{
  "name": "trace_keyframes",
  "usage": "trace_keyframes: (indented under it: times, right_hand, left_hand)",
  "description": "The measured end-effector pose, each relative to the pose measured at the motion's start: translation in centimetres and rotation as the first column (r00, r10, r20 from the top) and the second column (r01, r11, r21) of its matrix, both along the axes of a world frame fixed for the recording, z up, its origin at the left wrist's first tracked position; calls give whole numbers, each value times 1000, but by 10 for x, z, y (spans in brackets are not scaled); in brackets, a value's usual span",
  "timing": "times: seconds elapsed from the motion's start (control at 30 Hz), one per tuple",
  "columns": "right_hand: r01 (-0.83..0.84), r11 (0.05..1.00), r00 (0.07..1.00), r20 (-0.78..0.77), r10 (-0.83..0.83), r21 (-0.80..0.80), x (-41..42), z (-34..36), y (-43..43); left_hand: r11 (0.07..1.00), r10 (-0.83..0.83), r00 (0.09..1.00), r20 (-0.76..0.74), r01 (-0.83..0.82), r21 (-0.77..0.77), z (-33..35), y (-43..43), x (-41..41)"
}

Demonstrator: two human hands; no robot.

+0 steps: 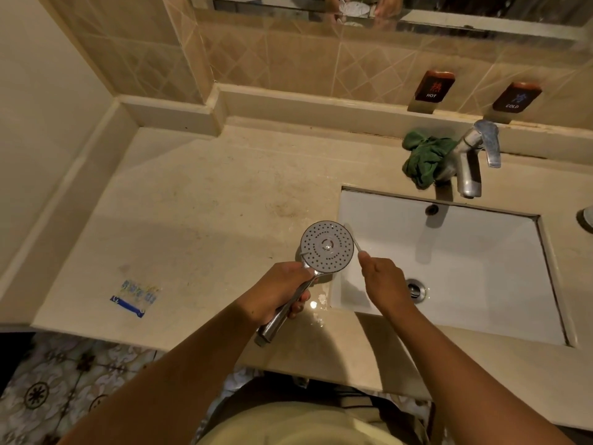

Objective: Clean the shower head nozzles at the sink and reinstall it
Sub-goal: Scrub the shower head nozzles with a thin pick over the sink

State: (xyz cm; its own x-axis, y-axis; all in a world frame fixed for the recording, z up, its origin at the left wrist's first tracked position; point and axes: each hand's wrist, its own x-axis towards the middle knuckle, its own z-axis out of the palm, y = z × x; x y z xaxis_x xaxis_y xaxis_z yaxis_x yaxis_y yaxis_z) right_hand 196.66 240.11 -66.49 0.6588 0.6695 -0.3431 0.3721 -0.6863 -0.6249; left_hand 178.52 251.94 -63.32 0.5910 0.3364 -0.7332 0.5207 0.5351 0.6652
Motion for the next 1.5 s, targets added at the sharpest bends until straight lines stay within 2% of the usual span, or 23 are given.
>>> trace_keyframes:
  times: [0.17,0.37,0.5,0.67,0.97,1.07,1.23,1.37,1.5]
  right_hand:
    - [46,997,998,-35,-44,64,-9,5,-1]
    - [-180,983,982,-58,181,22,-53,10,-5]
    - [-258,965,964,-80,254,-44,-71,8,-4]
    - [-178,983,983,-31,179,37,-51,8,4]
    - [-93,996,996,-9,93,-13,-18,-7,30]
    - [-112,994,993,-21,112,0,-25,-7,35]
    - [-80,997,996,-33,80,13,-38,-10,51]
    - [-137,990,990,34,137,6,-43,-12,73]
    - [-76,994,994,83,69,79,-47,-16,88]
  left_hand:
    - [1000,31,999,-29,-31,1,-1,3,6]
    - [999,35,998,-46,-35,3,-5,6,2]
    - [999,-1,998,-59,4,55,-9,2,-1]
    - [997,-2,999,-36,4,73,-11,6,-8]
    - [994,-23,1000,-12,24,110,-12,11,-29]
    - [994,43,999,7,-43,96,-14,14,-34]
    - [983,181,982,-61,-179,49,-18,21,-40]
    - [969,246,967,-57,-245,31,-24,27,-51]
    - [963,261,965,-26,-258,73,-30,28,-62]
